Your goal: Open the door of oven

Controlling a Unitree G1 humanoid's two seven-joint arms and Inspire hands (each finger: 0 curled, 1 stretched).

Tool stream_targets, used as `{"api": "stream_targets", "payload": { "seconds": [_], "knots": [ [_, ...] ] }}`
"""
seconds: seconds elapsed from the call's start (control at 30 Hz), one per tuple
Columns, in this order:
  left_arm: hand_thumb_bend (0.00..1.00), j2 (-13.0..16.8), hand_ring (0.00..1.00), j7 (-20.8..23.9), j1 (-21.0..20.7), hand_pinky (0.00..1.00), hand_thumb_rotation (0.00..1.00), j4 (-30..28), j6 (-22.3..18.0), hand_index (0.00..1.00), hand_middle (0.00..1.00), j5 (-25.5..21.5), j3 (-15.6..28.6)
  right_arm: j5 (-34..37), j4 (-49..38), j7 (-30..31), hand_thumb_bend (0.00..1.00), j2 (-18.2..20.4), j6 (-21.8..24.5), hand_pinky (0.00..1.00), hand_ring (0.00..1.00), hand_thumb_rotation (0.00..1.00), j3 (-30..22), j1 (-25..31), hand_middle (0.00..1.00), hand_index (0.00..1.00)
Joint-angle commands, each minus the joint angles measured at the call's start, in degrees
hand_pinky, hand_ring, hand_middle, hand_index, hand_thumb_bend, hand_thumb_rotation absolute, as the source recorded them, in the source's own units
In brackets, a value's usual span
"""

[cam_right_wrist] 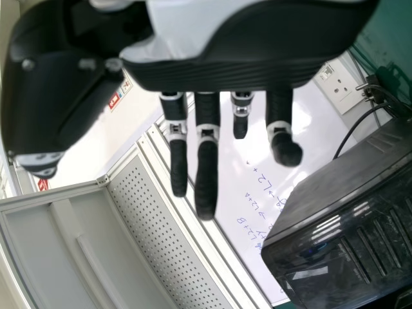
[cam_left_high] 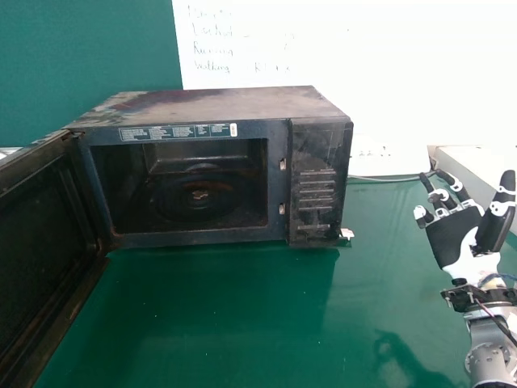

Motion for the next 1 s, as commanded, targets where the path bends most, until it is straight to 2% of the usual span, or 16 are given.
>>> {"api": "stream_targets", "payload": {
  "seconds": [0.0,0.13,0.3,0.5,0.67,0.87,0.97],
  "knots": [
    [0.97,2.3,0.28,12.1,-8.4,0.19,0.65,0.5,1.1,0.51,0.4,-18.2,10.2,1.4,2.2,1.9,1.0,-1.4,1.1,0.53,0.46,0.81,-0.8,-1.8,0.53,0.56],
    [1.0,3.1,0.39,13.2,-9.7,0.23,0.67,3.6,-0.4,0.54,0.45,-16.3,10.7,1.2,3.1,2.0,1.0,-1.4,0.9,0.53,0.46,0.81,-0.9,-2.3,0.53,0.56],
    [0.98,1.9,0.45,16.1,-11.9,0.27,0.7,2.9,-0.5,0.61,0.52,-15.5,10.0,0.8,3.8,2.0,1.0,-1.3,0.5,0.53,0.46,0.82,-0.9,-2.7,0.53,0.56],
    [0.97,1.7,0.53,20.4,-13.1,0.32,0.77,4.4,-3.2,0.63,0.59,-13.2,9.1,0.9,4.3,2.7,1.0,-1.3,0.5,0.53,0.46,0.82,-1.0,-2.9,0.53,0.56],
    [0.96,0.6,0.56,30.1,-12.7,0.34,0.79,2.2,-6.8,0.63,0.62,-12.6,6.5,0.6,4.3,2.5,1.0,-1.1,0.3,0.52,0.46,0.81,-1.0,-3.0,0.53,0.56],
    [0.87,-1.1,0.55,42.6,-14.4,0.35,0.77,-1.6,-7.3,0.66,0.62,-15.0,5.3,0.8,4.4,2.5,1.0,-1.0,0.5,0.52,0.46,0.81,-1.3,-3.1,0.53,0.56],
    [0.83,-1.2,0.53,45.2,-14.9,0.34,0.76,-2.5,-7.8,0.66,0.61,-16.0,4.8,0.8,4.5,2.6,1.0,-1.0,0.6,0.52,0.46,0.81,-1.4,-3.1,0.53,0.56]
  ]
}}
